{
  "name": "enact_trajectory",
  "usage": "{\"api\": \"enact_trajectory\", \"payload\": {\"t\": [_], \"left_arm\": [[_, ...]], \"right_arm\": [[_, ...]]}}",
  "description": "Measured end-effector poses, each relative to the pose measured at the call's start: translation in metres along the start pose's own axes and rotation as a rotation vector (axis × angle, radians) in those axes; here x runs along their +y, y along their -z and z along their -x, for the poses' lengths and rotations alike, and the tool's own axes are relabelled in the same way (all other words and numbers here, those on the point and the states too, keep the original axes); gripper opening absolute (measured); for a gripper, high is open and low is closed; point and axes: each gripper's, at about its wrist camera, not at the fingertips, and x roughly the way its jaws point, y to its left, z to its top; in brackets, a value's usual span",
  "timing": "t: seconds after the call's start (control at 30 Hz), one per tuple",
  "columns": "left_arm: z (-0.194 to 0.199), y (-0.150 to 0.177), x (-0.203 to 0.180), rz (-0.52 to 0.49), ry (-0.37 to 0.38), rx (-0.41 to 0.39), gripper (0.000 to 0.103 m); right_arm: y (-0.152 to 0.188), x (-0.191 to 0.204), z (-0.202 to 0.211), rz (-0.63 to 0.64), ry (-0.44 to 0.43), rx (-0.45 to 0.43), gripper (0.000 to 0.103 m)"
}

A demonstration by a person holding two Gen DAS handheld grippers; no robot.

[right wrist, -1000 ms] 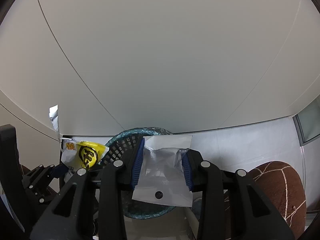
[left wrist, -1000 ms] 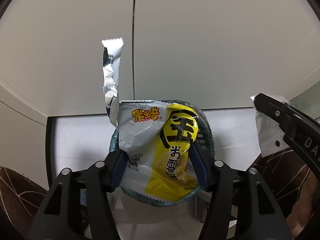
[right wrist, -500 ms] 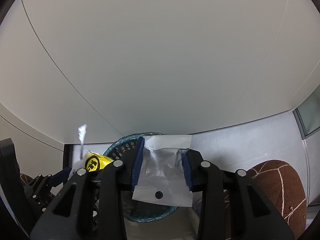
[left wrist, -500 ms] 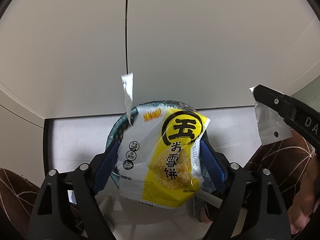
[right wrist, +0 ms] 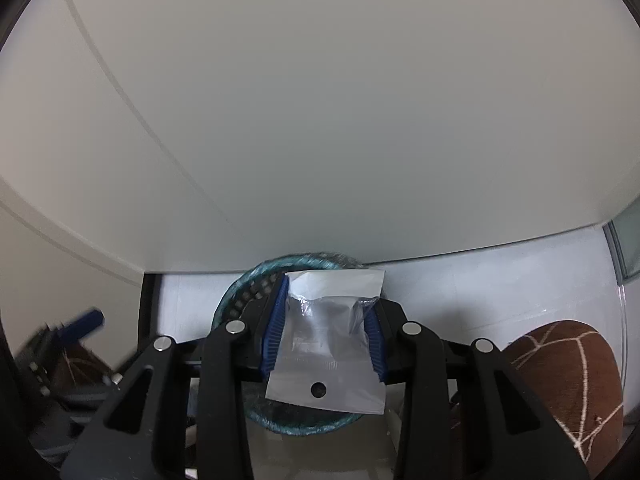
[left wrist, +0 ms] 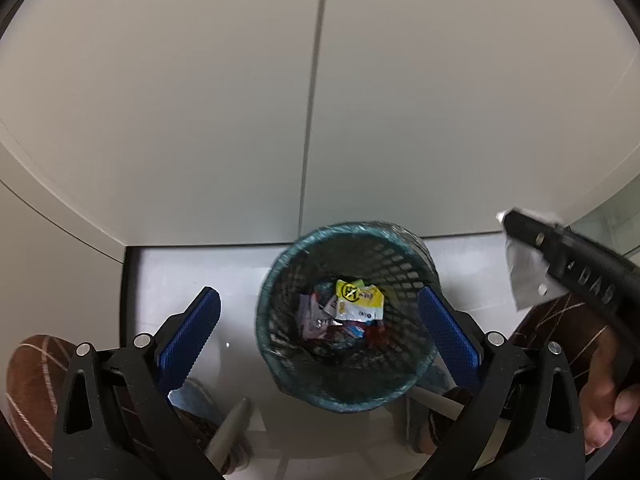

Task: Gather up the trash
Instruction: 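Open the left tool dropping the snack bag while the right tool lowers the plastic bag, then open the right tool dropping the clear plastic bag into the wastebasket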

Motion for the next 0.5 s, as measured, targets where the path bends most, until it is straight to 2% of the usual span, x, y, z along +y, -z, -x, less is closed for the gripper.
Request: {"api": "enact_trajectory", "payload": {"t": [0.27,0.5], "left_arm": [[0.001,-0.004,0.014,0.043,-0.01,0.013,0.097],[-0.005,-0.005,0.021,0.092,0.009,0.045,0.097]], "right_arm": [[0.002,0.009,-0.012,0.053,-0.011,0.061,0.037],[-0.002,0.011,-0.014,0.059,-0.007,0.068,0.043]]}}
